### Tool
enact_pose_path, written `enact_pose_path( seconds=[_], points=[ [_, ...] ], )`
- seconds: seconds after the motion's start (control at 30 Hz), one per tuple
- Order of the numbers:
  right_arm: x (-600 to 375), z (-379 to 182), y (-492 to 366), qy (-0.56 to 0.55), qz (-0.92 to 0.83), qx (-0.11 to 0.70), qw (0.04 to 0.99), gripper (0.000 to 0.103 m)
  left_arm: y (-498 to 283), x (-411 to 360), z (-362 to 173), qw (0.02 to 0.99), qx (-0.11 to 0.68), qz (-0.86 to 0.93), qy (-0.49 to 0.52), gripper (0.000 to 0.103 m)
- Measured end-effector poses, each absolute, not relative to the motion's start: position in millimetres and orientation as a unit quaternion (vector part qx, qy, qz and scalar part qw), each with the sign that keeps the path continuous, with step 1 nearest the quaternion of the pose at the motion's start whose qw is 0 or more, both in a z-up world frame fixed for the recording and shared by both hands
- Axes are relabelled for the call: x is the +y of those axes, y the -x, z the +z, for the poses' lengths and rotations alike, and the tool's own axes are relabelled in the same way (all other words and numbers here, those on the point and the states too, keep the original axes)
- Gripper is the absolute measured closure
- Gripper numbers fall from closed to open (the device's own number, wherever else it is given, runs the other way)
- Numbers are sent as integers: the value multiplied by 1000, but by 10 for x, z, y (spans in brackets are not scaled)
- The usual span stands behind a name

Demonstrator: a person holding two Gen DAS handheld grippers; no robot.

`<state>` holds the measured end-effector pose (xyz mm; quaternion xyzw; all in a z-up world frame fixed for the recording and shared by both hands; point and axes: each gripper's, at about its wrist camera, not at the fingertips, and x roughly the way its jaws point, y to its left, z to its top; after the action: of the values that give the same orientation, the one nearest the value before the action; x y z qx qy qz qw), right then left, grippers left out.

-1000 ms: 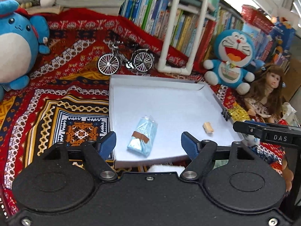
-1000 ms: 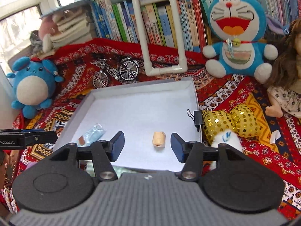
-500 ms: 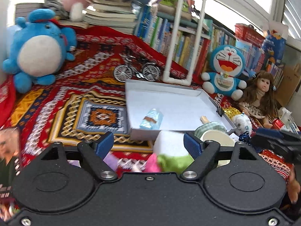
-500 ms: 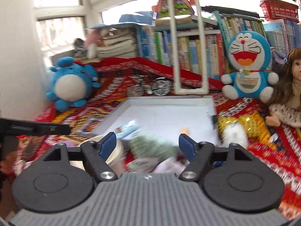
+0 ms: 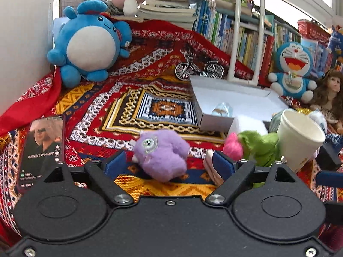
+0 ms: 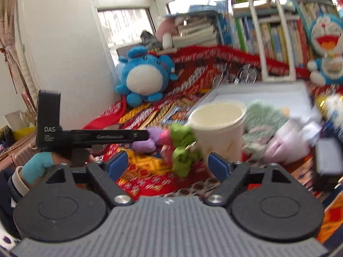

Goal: Organize soft objects

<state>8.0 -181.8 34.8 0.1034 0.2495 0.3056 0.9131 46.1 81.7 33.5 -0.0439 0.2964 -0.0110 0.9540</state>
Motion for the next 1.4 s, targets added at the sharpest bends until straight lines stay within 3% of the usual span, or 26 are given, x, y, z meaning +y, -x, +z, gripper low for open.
enact_pose_path(
  seconds=[0.43,0.67,1.0,1.4],
  points=[
    [-1386,152,-104,-46,203,235,949,43,-605,935,119,953,296,13,64,17],
    [-1263,97,-107,-43,183,226,956,43,-659,935,49,952,297,19,69,18],
    [-1134,59,-132,-25,166,223,960,43,-700,919,6,953,295,18,71,31],
    [-1071,67,-184,-5,162,213,964,43,-724,896,-39,953,295,22,65,40]
  ],
)
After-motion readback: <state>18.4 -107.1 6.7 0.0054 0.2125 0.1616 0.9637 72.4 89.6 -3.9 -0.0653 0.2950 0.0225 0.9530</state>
